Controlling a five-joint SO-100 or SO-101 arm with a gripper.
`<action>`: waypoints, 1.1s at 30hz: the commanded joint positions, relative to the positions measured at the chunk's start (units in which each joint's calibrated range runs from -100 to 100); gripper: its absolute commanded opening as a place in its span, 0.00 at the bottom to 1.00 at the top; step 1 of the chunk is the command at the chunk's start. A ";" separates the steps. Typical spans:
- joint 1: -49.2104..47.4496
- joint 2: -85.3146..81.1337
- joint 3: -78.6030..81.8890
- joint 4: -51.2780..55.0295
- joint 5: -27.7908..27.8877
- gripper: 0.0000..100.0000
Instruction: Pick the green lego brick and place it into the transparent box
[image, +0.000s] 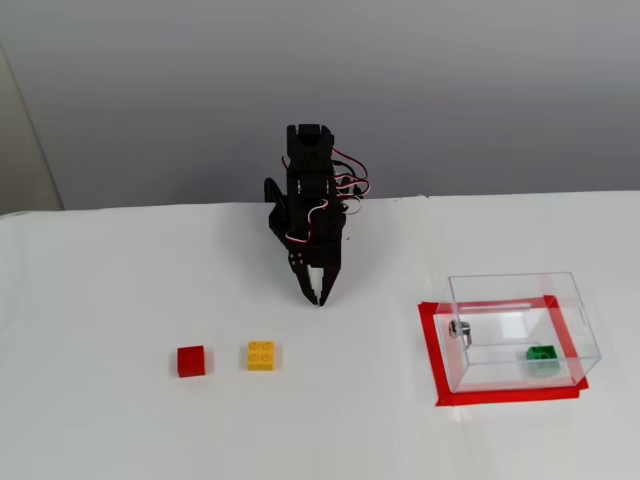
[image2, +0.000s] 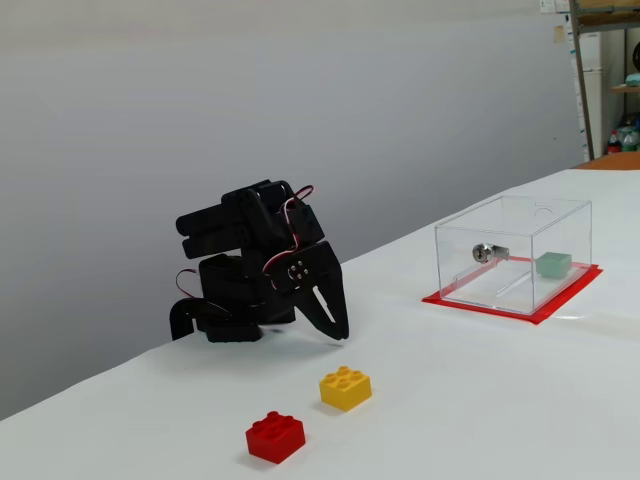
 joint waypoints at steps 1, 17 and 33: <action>1.78 -0.59 -1.24 0.38 -0.98 0.01; 1.56 -0.51 -1.33 0.29 -1.09 0.01; 1.93 -0.51 -1.33 0.29 -1.35 0.01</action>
